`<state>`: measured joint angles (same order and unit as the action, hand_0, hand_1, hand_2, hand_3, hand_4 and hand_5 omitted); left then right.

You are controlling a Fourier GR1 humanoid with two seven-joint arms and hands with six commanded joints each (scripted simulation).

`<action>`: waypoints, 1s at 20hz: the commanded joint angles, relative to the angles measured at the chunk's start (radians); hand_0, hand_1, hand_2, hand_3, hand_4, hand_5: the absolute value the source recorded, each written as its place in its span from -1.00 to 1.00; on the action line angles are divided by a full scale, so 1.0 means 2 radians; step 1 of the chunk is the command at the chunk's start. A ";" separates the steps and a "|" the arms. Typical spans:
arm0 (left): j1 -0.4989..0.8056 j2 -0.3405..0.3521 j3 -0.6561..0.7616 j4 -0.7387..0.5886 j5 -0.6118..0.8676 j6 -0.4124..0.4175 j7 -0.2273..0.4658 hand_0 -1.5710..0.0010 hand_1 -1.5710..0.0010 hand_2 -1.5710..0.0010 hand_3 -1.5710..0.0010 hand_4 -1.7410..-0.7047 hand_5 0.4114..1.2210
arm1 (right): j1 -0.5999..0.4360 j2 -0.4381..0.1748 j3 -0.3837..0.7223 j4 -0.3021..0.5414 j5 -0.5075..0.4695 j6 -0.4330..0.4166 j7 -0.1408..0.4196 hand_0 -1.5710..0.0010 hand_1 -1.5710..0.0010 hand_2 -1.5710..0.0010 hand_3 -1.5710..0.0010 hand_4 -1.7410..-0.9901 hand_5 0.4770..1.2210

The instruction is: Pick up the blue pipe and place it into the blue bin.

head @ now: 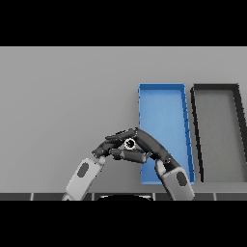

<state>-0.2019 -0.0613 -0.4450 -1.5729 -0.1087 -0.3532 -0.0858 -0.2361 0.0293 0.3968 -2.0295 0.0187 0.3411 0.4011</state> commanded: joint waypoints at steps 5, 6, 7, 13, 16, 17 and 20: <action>0.000 0.010 0.004 0.003 -0.027 -0.031 0.011 0.23 0.29 0.30 0.45 -0.05 1.00 | 0.003 0.014 -0.003 0.005 0.027 0.002 -0.008 -0.99 -0.99 -0.99 -0.99 -0.35 0.97; 0.001 0.011 0.005 0.001 -0.030 -0.040 0.019 0.39 0.43 0.44 0.56 0.07 0.82 | 0.001 0.015 -0.008 0.006 0.025 0.006 -0.008 -0.99 -0.99 -0.99 -0.99 -0.35 0.98; 0.006 0.009 0.004 0.001 -0.033 -0.043 0.026 0.51 0.54 0.55 0.65 0.17 0.61 | 0.004 0.017 -0.009 0.007 0.028 0.008 -0.005 -0.99 -0.99 -0.99 -0.99 -0.35 0.98; 0.004 0.013 0.015 0.002 -0.029 -0.043 0.058 0.87 0.88 0.88 0.91 0.47 -0.33 | 0.005 0.033 -0.014 0.004 0.050 0.010 -0.027 -1.00 -1.00 -1.00 -1.00 -0.36 1.00; 0.002 0.004 0.022 0.010 -0.023 -0.037 0.093 0.93 0.94 0.94 0.95 0.48 -0.59 | 0.008 0.047 -0.009 0.001 0.051 0.013 -0.024 -1.00 -1.00 -1.00 -1.00 -0.35 1.00; 0.008 0.003 0.018 0.010 -0.025 -0.037 0.091 0.95 0.95 0.95 0.96 0.49 -0.64 | 0.009 0.047 -0.016 0.002 0.052 0.013 -0.031 -1.00 -1.00 -1.00 -1.00 -0.35 1.00; 0.006 0.002 0.018 0.018 -0.031 -0.034 0.096 0.97 0.97 0.98 0.98 0.49 -0.73 | -0.004 0.062 -0.035 -0.005 0.027 0.015 -0.027 -1.00 -1.00 -1.00 -1.00 -0.35 1.00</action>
<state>-0.1895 -0.0570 -0.4089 -1.5377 -0.1700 -0.4217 0.1083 -0.2441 0.1546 0.3265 -2.0394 0.0720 0.3711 0.3417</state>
